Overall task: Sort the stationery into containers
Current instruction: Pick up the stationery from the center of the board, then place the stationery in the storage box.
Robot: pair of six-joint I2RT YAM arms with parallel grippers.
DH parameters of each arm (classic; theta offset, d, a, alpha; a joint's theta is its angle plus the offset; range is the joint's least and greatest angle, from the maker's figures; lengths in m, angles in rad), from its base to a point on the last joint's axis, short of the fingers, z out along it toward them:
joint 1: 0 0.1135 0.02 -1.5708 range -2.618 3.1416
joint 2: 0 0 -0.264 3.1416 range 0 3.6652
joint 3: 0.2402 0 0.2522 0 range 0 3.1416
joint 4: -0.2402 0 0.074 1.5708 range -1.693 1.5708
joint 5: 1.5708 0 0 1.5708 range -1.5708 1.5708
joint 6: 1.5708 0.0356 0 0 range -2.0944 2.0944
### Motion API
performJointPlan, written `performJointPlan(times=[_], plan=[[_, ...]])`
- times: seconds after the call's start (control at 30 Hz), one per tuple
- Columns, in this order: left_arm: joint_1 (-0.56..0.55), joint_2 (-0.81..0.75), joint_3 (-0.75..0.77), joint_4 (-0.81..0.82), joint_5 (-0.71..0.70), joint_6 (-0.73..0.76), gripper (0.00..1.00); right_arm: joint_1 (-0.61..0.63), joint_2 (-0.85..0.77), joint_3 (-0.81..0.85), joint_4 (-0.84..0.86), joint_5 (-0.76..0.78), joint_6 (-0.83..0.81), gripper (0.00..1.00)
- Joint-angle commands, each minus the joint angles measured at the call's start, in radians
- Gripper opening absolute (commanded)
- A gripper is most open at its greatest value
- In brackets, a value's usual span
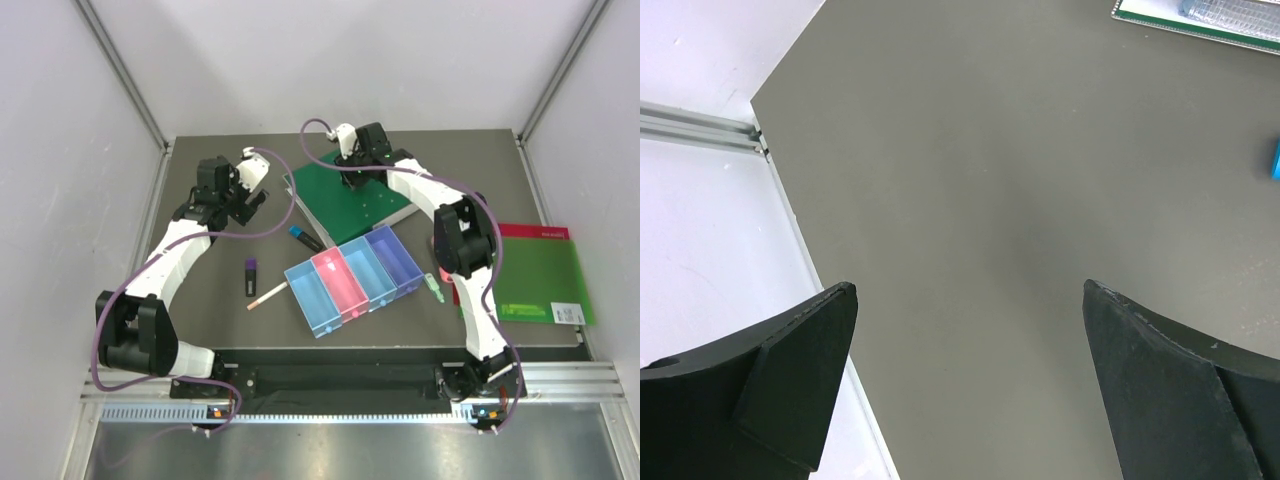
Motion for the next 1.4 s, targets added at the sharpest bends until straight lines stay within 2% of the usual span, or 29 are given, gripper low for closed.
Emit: performJointPlan(times=[0.0, 0.6, 0.77, 1.07, 1.17, 1.2, 1.37], plan=[[0.002, -0.021, -0.001, 0.016, 0.008, 0.004, 0.99, 0.018, -0.124, -0.055, -0.005, 0.013, 0.009, 0.22], [0.002, 0.011, 0.032, 0.021, 0.024, 0.029, 0.99, 0.027, -0.701, -0.707, -0.123, -0.008, -0.068, 0.22], [-0.001, 0.011, 0.048, 0.006, 0.033, 0.023, 0.99, 0.03, -0.795, -0.799, -0.138, -0.005, -0.084, 0.21], [-0.008, 0.018, 0.054, 0.003, 0.024, 0.03, 0.99, 0.036, -0.809, -0.832, -0.155, -0.006, -0.098, 0.21], [-0.009, 0.014, 0.052, 0.001, 0.027, 0.029, 0.99, 0.038, -0.804, -0.832, -0.152, -0.011, -0.098, 0.3], [-0.011, 0.016, 0.052, 0.001, 0.027, 0.03, 0.99, 0.036, -0.8, -0.828, -0.152, -0.013, -0.1, 0.4], [-0.012, 0.028, 0.051, 0.006, 0.036, 0.029, 0.99, 0.038, -0.784, -0.792, -0.14, 0.013, -0.106, 0.55]])
